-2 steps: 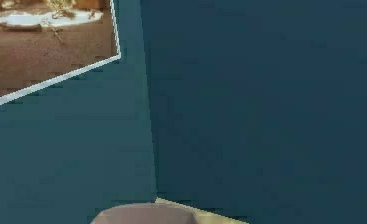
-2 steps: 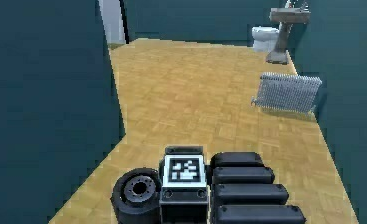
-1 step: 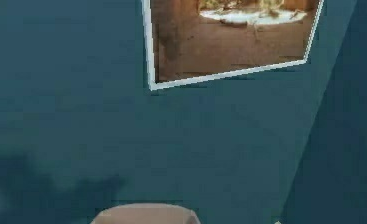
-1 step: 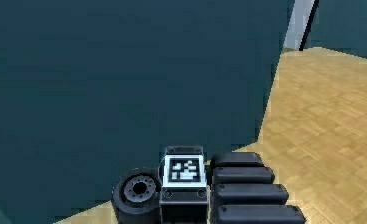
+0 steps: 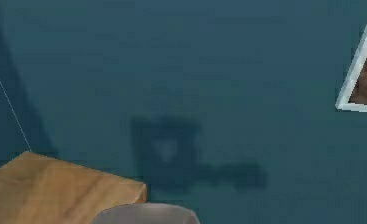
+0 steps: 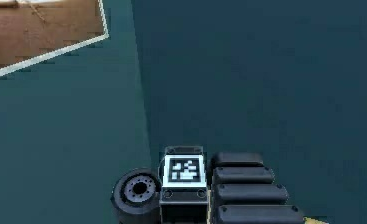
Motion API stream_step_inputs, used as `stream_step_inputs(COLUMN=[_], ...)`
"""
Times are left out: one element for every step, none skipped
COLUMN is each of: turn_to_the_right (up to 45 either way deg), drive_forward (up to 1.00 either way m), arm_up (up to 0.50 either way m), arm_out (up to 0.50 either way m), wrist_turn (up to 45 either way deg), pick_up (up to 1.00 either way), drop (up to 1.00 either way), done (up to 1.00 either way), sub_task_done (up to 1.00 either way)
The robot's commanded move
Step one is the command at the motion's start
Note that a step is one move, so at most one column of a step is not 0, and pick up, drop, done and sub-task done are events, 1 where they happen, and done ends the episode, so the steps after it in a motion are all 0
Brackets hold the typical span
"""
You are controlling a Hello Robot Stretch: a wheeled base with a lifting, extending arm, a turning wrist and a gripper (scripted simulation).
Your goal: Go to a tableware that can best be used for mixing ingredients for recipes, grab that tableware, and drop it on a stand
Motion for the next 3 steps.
stream_step_inputs(turn_to_the_right=[-45.0,-21.0,-45.0], drive_forward=[0.0,0.0,0.0], arm_up=[0.0,0.0,0.0], arm_out=[0.0,0.0,0.0], wrist_turn=[0.0,0.0,0.0], pick_up=[0.0,0.0,0.0], drop=[0.0,0.0,0.0], done=[0.0,0.0,0.0], sub_task_done=[0.0,0.0,0.0])
